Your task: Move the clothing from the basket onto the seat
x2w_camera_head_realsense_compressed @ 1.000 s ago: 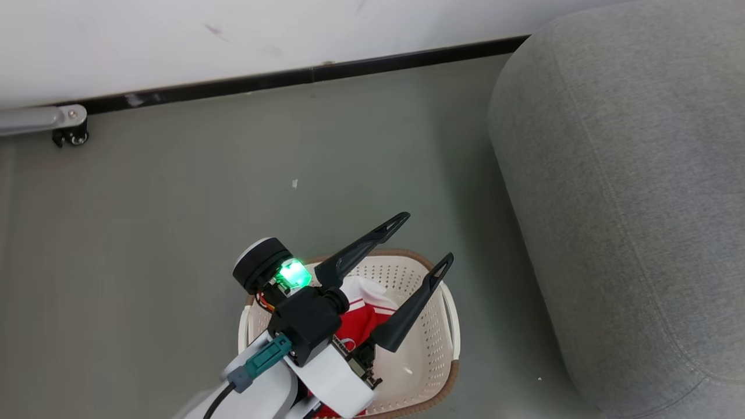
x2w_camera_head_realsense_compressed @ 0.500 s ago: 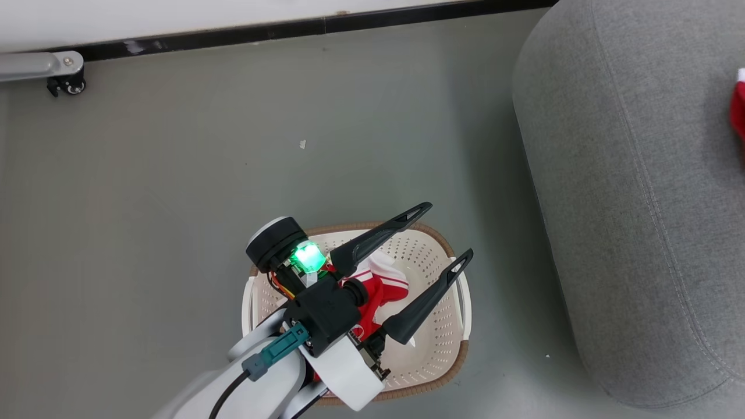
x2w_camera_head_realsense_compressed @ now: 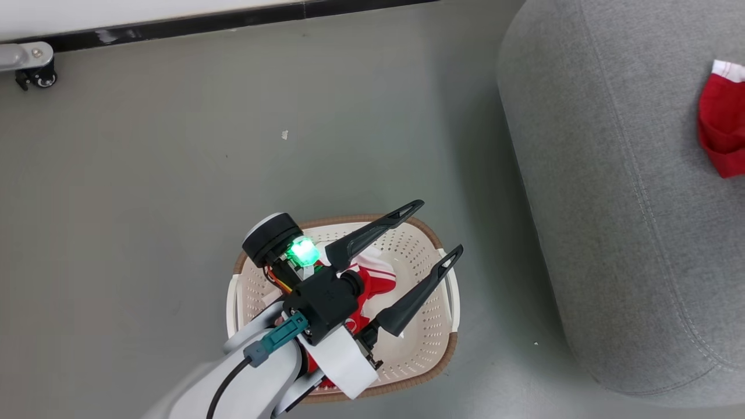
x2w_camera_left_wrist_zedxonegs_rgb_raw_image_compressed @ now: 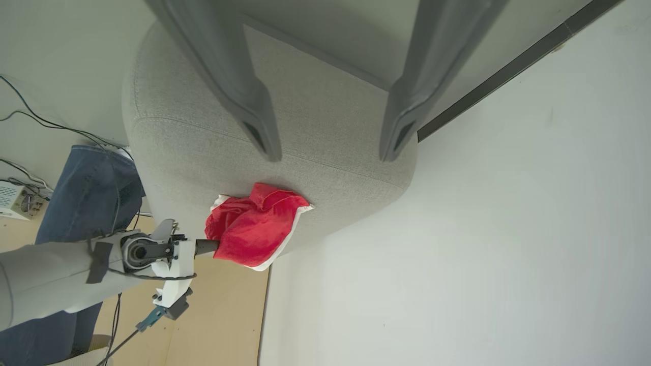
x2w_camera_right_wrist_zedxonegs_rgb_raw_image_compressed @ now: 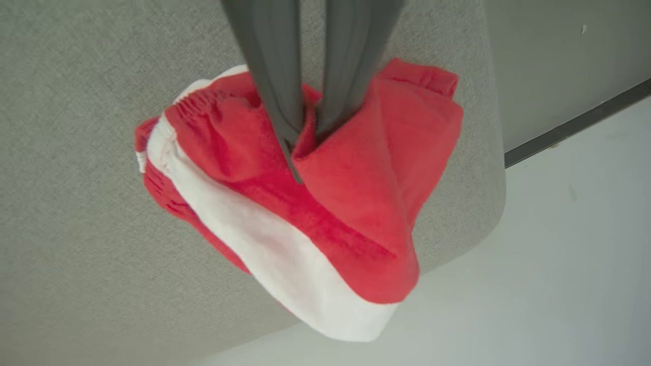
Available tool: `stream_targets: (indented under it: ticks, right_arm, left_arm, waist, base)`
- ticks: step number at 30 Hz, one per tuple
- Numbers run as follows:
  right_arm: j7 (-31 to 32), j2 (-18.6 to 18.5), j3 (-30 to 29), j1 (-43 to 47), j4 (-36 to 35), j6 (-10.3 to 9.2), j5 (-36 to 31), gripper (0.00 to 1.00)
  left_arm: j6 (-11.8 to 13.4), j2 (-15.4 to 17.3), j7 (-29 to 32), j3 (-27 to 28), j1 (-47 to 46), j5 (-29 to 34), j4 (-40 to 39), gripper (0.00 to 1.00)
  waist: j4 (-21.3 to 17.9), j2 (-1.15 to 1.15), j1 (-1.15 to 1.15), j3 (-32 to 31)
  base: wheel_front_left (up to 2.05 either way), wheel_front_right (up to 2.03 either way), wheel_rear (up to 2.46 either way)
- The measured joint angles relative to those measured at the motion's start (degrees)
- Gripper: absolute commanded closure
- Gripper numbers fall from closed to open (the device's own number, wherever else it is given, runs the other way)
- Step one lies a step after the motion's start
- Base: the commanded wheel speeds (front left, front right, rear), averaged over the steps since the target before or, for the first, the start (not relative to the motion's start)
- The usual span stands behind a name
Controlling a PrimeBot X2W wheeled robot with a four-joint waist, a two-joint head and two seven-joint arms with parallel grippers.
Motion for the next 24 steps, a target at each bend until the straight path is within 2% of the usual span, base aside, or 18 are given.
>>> stream_targets:
  ticks: [1,2,3,4,5,24]
  right_arm:
    - [0.00,0.00,0.00,0.00,0.00,0.00,0.00,1.00]
    - [0.00,0.36,0.00,0.14,-0.27,0.00,0.01,0.88]
    - [0.00,0.54,-0.01,0.31,-0.76,0.00,0.01,0.68]
    - [0.00,0.57,-0.01,0.47,-1.45,0.00,0.01,0.39]
    - [0.00,0.48,-0.01,0.82,-2.15,0.00,0.01,0.00]
    - [-0.01,0.03,2.27,12.59,-16.86,0.00,-2.56,0.00]
  left_arm:
    - [0.00,0.00,0.00,0.00,0.00,0.00,0.00,0.00]
    - [-0.01,0.01,-0.24,0.00,-0.05,-0.01,0.25,0.00]
    - [-0.01,-0.01,-0.29,0.00,-0.15,-0.02,0.45,0.00]
    - [-0.01,-0.01,-0.34,0.01,-0.30,-0.08,0.63,0.00]
    - [-0.14,-0.04,-0.54,0.03,-0.47,-0.13,0.80,0.00]
    - [-0.15,0.65,-1.74,3.67,0.03,-1.76,5.83,0.00]
  waist:
    - [0.00,0.00,0.00,0.00]
    - [-0.16,0.00,0.00,-0.10]
    - [-0.31,0.00,0.00,-0.22]
    - [-0.48,0.00,0.00,-0.36]
    - [-0.64,0.00,0.00,-0.51]
    - [-3.80,0.00,0.00,-5.67]
  base:
    - [0.00,0.00,0.00]
    - [0.00,0.00,0.00]
    - [0.00,0.00,0.00]
    - [0.00,0.00,0.00]
    - [0.00,0.00,0.00]
    - [0.00,0.00,0.00]
